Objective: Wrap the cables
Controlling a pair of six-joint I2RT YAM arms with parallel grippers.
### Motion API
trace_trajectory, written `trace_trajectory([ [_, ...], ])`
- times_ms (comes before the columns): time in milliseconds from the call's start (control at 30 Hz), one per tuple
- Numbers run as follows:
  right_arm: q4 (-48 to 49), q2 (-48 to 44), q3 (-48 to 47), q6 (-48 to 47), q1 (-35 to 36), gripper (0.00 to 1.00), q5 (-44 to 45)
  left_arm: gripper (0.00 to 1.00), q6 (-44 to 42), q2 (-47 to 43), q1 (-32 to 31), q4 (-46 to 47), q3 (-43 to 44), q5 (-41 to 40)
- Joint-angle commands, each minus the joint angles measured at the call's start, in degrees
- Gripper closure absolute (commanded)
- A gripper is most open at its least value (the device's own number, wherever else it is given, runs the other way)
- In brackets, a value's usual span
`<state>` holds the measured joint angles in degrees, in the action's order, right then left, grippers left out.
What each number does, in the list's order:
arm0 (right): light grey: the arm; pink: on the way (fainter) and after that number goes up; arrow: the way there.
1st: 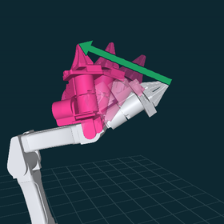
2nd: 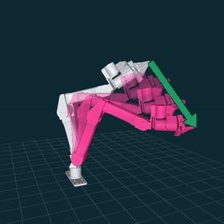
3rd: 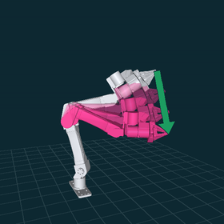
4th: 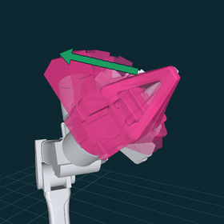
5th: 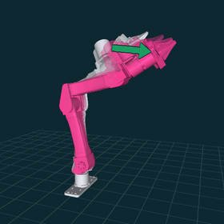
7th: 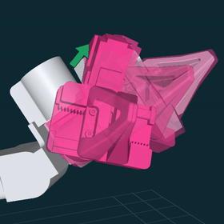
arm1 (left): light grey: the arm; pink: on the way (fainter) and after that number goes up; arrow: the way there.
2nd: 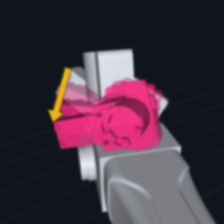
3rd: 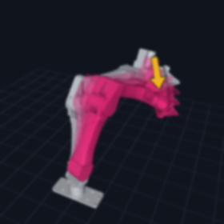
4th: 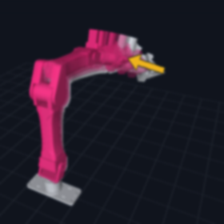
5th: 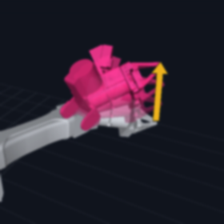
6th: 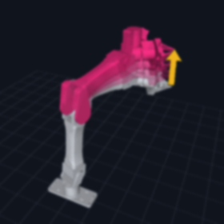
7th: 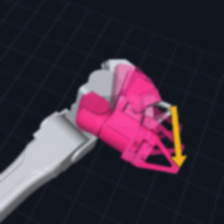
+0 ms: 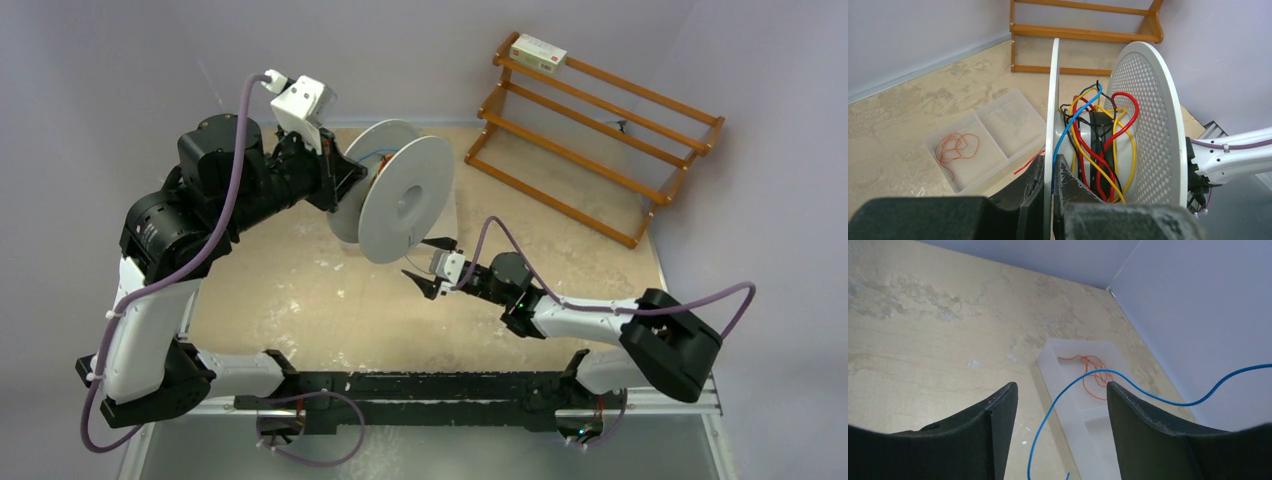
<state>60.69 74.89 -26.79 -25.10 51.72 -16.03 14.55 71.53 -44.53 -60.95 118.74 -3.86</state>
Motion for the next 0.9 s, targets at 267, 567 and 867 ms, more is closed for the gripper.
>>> trace_trajectory([
  [267, 7.0, 3.2, 0.4, 0.5, -0.1, 0.34, 2.0, 1.00, 2.4, -1.5, 0.0, 6.3, 1.7, 1.7],
  [567, 8.1, 5.1, 2.1, 2.2, -0.1, 0.39, 1.3, 1.00, 2.3, -1.5, 0.0, 6.5, 1.4, 1.4],
  [867, 11.8, 9.0, 3.6, 3.6, -0.5, 0.42, 3.6, 1.00, 2.5, -1.7, 0.0, 7.0, 0.9, 1.6],
])
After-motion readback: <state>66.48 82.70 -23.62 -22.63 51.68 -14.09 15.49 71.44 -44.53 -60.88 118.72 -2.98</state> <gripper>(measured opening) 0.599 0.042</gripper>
